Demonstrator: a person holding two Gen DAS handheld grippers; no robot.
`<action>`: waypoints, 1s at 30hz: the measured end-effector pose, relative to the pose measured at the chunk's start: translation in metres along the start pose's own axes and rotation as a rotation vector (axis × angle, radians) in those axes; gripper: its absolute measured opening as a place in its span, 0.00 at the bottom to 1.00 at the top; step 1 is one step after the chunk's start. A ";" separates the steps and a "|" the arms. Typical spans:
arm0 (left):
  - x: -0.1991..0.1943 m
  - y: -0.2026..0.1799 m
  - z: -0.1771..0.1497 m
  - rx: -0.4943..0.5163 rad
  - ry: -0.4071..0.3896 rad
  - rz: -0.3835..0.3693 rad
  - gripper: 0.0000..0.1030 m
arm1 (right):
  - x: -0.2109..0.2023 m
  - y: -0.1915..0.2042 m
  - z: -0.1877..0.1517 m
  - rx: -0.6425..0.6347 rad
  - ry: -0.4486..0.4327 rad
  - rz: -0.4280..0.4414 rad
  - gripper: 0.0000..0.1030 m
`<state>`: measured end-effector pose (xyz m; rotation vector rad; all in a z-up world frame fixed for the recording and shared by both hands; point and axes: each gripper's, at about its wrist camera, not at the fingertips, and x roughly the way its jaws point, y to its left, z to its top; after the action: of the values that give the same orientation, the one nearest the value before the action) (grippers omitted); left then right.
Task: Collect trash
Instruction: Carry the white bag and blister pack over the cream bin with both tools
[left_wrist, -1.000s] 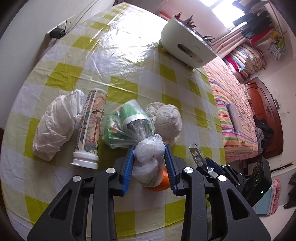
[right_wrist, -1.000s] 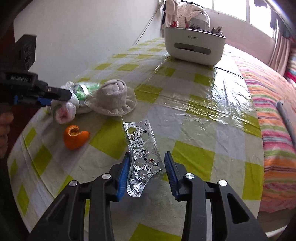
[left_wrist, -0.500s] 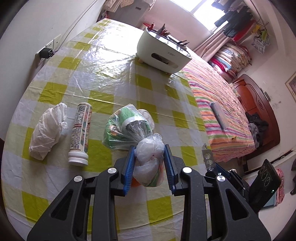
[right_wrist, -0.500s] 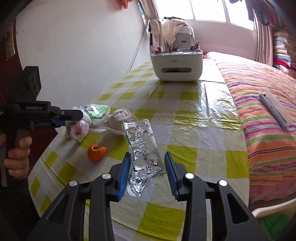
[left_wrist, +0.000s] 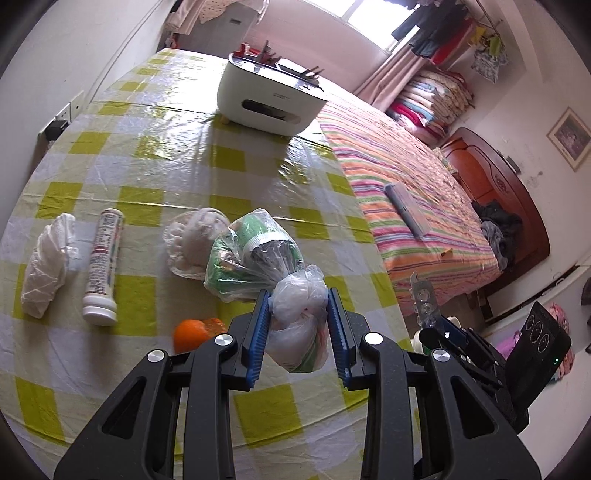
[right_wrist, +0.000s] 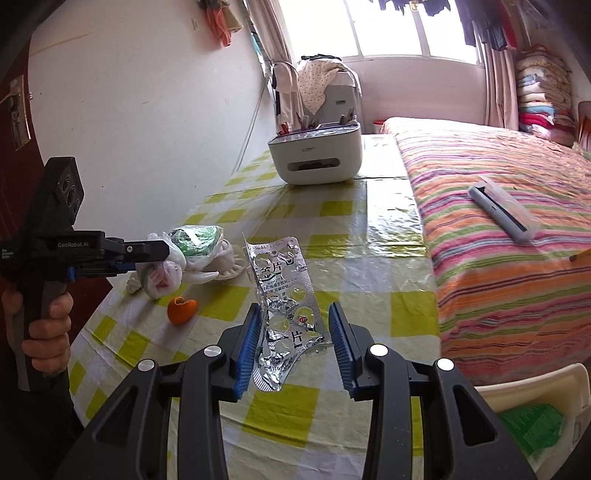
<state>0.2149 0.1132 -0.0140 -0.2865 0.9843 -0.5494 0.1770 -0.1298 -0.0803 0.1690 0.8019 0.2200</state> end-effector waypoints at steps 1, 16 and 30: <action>0.002 -0.004 -0.001 0.006 0.004 -0.003 0.29 | -0.002 -0.002 -0.001 0.001 -0.001 -0.004 0.35; 0.028 -0.067 -0.026 0.128 0.063 -0.046 0.29 | -0.035 -0.040 -0.018 0.043 -0.022 -0.075 0.36; 0.046 -0.117 -0.052 0.222 0.119 -0.093 0.29 | -0.056 -0.063 -0.026 0.069 -0.041 -0.115 0.36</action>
<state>0.1550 -0.0086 -0.0197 -0.1019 1.0183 -0.7612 0.1289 -0.2033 -0.0742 0.1914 0.7760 0.0800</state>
